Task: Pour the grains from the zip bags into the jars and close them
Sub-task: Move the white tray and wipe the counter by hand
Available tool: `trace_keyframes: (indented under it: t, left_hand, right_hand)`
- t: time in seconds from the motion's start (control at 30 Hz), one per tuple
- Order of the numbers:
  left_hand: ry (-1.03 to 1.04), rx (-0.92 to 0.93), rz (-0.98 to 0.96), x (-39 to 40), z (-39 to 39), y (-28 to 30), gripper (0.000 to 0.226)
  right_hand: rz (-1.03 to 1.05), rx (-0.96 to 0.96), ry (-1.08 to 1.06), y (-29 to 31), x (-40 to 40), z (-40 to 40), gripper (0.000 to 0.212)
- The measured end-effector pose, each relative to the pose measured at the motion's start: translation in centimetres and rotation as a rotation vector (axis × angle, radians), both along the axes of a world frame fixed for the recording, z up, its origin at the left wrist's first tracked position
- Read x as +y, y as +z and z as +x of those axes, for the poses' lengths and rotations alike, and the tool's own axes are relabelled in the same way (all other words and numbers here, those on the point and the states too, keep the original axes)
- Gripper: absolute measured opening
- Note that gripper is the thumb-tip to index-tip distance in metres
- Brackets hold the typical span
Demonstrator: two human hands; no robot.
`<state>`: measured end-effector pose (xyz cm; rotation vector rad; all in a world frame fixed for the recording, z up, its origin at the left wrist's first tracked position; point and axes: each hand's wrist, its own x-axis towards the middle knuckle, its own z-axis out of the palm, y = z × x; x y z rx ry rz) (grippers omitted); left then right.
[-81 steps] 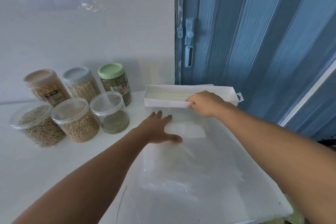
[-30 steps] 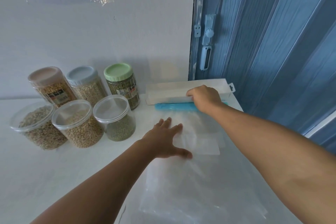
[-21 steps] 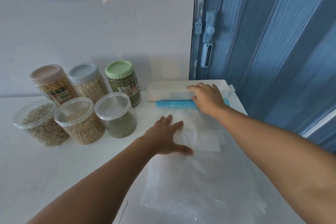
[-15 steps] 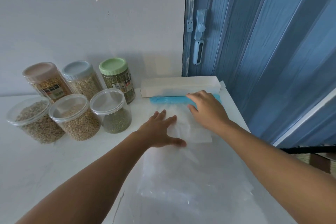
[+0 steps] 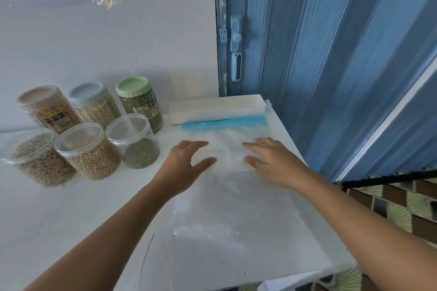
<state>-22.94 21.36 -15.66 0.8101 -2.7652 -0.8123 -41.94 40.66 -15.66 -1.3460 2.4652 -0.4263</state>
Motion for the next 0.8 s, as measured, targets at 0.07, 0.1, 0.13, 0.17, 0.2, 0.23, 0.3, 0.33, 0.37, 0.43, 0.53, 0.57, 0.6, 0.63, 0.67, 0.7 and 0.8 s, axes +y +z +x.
trace_keyframes:
  t: [0.07,0.1,0.13,0.17,0.2,0.23,0.3,0.33,0.37,0.43,0.53,0.57,0.6,0.63,0.67,0.7,0.8]
  left_hand:
    - [-0.139,-0.099,0.038,1.6,1.4,0.4,0.070]
    - [-0.200,-0.189,0.047,2.2,1.9,0.3,0.074]
    - [-0.252,-0.286,0.034,2.7,2.4,-0.1,0.078]
    - [-0.294,-0.365,0.003,3.1,2.7,-0.6,0.081]
    - [-0.321,-0.416,-0.030,3.3,3.0,-1.2,0.083]
    - [-0.332,-0.441,-0.054,3.4,3.2,-1.8,0.084]
    - [-0.330,-0.436,-0.070,3.5,3.4,-2.4,0.082]
    - [-0.323,-0.420,-0.068,3.5,3.4,-2.6,0.081]
    - [-0.307,-0.395,-0.060,3.6,3.5,-2.7,0.081]
    - [-0.241,-0.273,-0.071,3.8,4.0,-2.5,0.081]
    - [-0.246,0.051,-0.298,4.9,5.7,-1.7,0.067]
    - [-0.320,0.122,-0.342,5.4,6.4,-1.7,0.065]
    - [-0.404,0.137,-0.367,6.0,7.1,-2.0,0.065]
    - [-0.473,0.107,-0.393,6.4,7.7,-2.5,0.068]
    - [-0.515,0.047,-0.416,6.6,8.1,-3.2,0.072]
    - [-0.531,-0.017,-0.420,6.7,8.4,-3.8,0.074]
    - [-0.535,-0.069,-0.383,6.1,8.5,-5.1,0.064]
  right_hand:
    - [0.062,-0.108,0.117,0.8,0.8,1.5,0.059]
    - [0.123,-0.138,0.155,1.0,1.3,2.3,0.063]
    - [0.198,-0.151,0.183,0.9,1.8,2.9,0.068]
    - [0.274,-0.148,0.208,0.6,2.3,3.3,0.074]
    - [0.334,-0.130,0.232,0.1,2.7,3.7,0.078]
    - [0.371,-0.103,0.253,-0.5,3.0,3.9,0.081]
    - [0.374,-0.051,0.275,-1.7,3.4,4.2,0.084]
    - [0.366,-0.029,0.279,-2.1,3.6,4.3,0.084]
    - [0.360,-0.006,0.283,-2.5,3.8,4.3,0.085]
    - [0.355,0.028,0.288,-3.1,3.9,4.5,0.086]
    - [0.353,0.047,0.292,-3.5,4.1,4.7,0.090]
    - [0.350,0.048,0.292,-3.5,4.1,4.7,0.092]
    - [0.344,0.047,0.288,-3.6,4.1,4.7,0.094]
    - [0.337,0.048,0.283,-3.6,4.2,4.7,0.095]
    - [0.332,0.051,0.280,-3.6,4.2,4.7,0.094]
    - [0.331,0.056,0.278,-3.6,4.2,4.8,0.092]
    - [0.313,0.078,0.278,-3.9,4.4,4.9,0.086]
